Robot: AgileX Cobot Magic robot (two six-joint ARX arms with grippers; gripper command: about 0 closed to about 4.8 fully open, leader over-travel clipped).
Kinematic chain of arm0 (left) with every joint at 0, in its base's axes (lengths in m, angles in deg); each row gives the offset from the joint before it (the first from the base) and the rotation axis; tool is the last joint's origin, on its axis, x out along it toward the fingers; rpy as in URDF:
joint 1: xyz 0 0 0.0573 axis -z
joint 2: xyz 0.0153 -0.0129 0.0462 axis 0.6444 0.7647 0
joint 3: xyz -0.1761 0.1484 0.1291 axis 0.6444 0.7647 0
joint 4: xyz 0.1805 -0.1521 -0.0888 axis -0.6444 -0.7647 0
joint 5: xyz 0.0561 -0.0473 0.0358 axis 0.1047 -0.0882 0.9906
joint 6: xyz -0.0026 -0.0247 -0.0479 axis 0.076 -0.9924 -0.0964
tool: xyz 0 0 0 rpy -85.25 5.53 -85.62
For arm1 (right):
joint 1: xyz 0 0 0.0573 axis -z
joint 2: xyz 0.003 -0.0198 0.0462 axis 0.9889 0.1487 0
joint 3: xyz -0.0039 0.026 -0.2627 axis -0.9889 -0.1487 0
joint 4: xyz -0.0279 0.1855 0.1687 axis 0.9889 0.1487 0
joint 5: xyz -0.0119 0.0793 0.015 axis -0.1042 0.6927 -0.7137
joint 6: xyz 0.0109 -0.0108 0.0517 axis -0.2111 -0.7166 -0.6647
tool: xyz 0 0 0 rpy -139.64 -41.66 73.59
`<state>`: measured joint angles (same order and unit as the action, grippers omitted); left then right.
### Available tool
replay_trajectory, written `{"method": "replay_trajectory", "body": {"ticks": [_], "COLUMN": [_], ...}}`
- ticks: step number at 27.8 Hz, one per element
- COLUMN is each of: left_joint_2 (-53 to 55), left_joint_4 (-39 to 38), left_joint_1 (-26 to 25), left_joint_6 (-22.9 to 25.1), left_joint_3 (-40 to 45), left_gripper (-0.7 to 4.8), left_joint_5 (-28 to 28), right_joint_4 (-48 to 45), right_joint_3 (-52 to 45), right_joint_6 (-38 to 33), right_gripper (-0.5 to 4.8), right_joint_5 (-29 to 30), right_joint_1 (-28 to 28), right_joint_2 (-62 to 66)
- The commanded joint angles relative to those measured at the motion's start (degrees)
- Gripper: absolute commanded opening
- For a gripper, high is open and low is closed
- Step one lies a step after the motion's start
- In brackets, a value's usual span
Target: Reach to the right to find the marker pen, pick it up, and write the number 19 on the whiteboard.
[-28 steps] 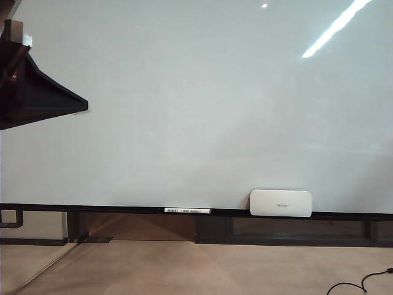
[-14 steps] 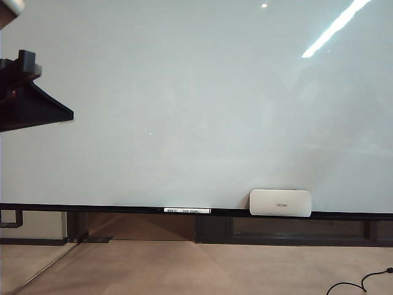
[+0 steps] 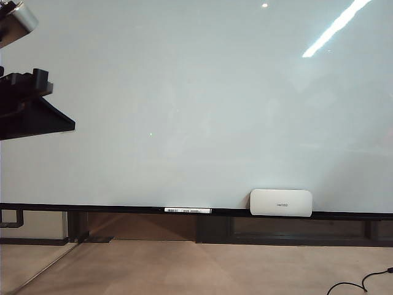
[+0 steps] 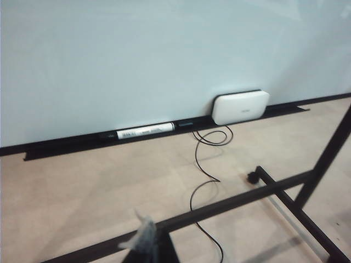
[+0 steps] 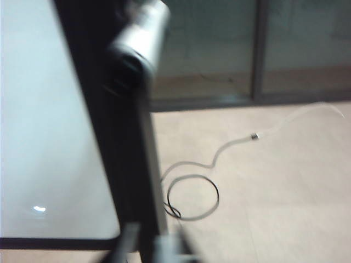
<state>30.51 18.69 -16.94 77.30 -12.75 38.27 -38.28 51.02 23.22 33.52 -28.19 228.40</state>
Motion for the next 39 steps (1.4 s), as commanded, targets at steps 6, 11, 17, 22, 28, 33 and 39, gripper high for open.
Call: {"method": "replay_trajectory", "body": {"ticks": [6,11,17,22,28,33,39], "left_joint_2": [-0.04,-0.02,-0.02,-0.02,0.44,0.63,0.66], "left_joint_4": [-2.14,-3.15,-3.15,-3.17,-3.15,-3.15,-3.15], "left_joint_1": [0.02,0.02,0.02,0.02,0.02,0.02,0.02], "left_joint_6": [0.2,0.24,0.24,0.22,0.2,0.2,0.22], "left_joint_3": [-0.92,-0.92,-0.92,-0.92,-0.92,-0.92,-0.92], "left_gripper": [-0.05,-0.05,-0.05,-0.05,-0.05,-0.05,-0.05], "left_joint_5": [0.28,0.31,0.33,0.35,0.35,0.35,0.63], "right_joint_4": [-6.32,-8.17,-10.86,-10.45,-10.29,-8.26,-7.65], "right_joint_3": [0.74,0.77,0.87,2.8,4.66,5.9,6.12], "right_joint_6": [0.11,0.22,0.42,-0.09,-0.07,-0.04,-0.04], "right_gripper": [2.38,2.85,2.85,2.85,2.85,2.85,2.84], "right_joint_5": [0.31,-0.98,-2.47,-3.39,-4.24,-4.44,-7.08], "right_joint_1": [0.04,-0.5,-1.29,-1.97,-2.93,-3.5,-3.78], "right_joint_2": [-0.07,-0.07,-0.07,-0.07,-0.07,-0.07,-0.04]}}
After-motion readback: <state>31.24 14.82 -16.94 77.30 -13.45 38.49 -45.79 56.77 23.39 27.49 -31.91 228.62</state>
